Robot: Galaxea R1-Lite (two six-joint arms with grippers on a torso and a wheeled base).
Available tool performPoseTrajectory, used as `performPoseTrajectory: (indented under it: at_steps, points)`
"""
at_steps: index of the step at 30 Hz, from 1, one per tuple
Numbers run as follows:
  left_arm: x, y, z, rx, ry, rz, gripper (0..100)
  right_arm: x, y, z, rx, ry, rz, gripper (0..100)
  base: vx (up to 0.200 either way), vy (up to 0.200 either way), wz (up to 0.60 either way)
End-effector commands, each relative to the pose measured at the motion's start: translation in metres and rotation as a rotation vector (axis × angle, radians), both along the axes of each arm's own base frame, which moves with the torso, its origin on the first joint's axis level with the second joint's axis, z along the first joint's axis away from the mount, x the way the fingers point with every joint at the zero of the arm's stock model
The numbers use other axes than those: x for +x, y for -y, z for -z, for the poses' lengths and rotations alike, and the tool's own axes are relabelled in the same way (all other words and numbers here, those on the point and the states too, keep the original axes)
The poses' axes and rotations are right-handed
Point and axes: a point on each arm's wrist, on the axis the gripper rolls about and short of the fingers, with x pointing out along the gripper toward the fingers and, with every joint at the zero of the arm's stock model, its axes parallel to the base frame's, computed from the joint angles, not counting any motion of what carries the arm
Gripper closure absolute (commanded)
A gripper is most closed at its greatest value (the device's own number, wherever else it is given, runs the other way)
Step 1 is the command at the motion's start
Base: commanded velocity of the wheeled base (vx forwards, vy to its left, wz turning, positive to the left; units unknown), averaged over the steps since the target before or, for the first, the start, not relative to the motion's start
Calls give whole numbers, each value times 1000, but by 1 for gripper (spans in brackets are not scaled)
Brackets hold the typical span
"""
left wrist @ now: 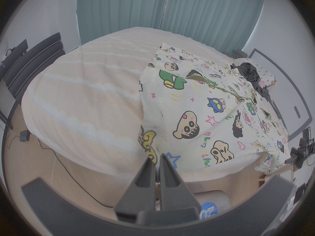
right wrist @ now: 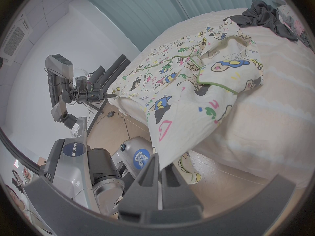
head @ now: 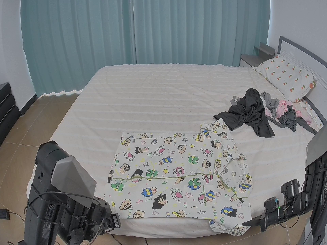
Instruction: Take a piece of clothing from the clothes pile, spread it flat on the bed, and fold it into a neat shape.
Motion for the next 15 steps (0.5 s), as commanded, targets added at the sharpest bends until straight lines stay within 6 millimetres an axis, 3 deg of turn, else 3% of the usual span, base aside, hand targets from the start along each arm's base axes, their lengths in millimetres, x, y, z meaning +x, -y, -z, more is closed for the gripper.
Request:
performPoseTrajectory:
  at_steps: [1, 6, 15]
  points:
    - [7, 3, -14, -47, 70, -6, 100, -3, 0, -6, 22, 16, -2, 100, 0, 0, 0]
    - [23, 3, -24, -85, 152, -36, 100, 17, 1, -14, 73, 85, 68, 100, 0, 0, 0]
    - [49, -1, -27, -81, 214, -69, 100, 37, -1, -28, 146, 154, 173, 100, 0, 0, 0]
